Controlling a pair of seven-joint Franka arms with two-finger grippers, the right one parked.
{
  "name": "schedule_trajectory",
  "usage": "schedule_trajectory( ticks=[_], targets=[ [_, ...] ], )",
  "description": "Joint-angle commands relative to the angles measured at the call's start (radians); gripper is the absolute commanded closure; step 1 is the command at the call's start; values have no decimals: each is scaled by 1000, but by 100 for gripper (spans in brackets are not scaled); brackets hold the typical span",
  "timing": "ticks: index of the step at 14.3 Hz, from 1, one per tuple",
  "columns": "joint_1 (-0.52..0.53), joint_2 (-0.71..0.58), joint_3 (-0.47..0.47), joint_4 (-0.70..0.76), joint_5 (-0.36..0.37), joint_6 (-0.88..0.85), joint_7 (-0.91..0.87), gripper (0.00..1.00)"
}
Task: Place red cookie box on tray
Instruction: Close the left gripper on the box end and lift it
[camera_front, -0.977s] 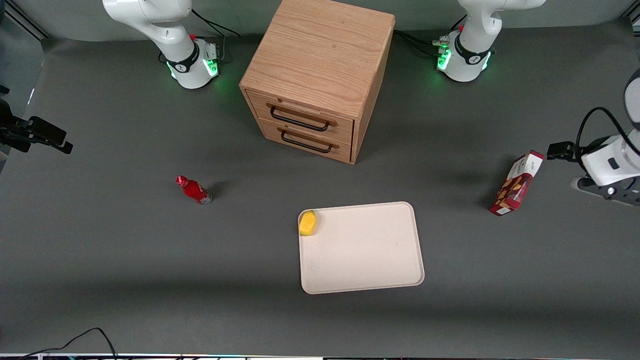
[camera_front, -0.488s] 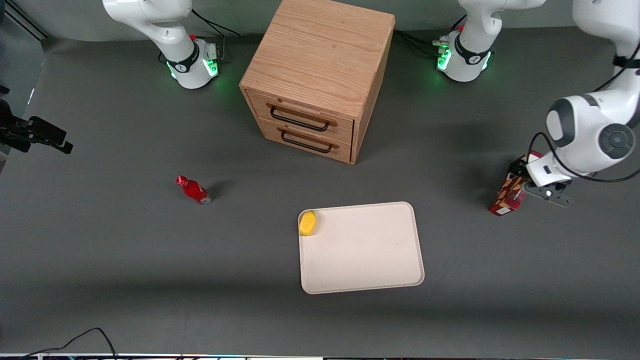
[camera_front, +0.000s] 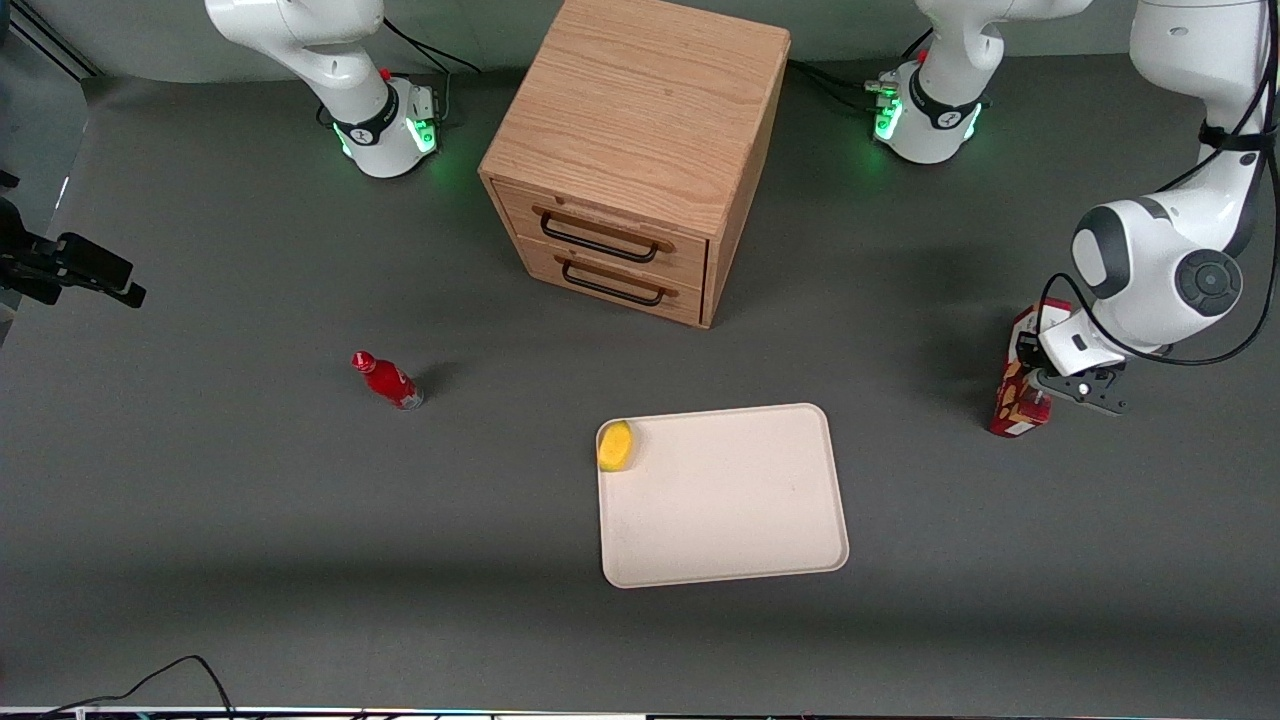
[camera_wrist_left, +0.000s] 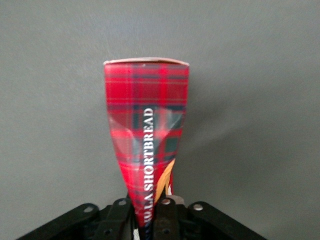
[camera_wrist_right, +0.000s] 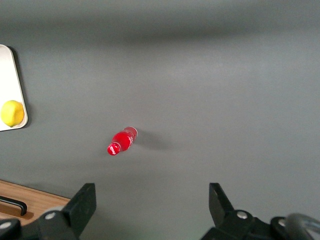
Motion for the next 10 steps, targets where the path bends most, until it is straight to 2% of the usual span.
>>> schedule_trajectory(
  ticks=[1,3,5,6,7,9,10],
  targets=[
    [-11,-119,7,123,-39,-256,-9,100],
    [-17,-131,-2,386,-36,-614,-124,100],
    [-17,-95,-50,653,-23,-870,-263,100],
    [-19,-81,-71,739,-25,-937,-357,100],
    [-19,-63,-132,792,-25,-962,-475,100],
    [-21,-14,-261,823,-29,-949,-734,100],
    [-21,31,-333,832,-26,-890,-860,100]
  ],
)
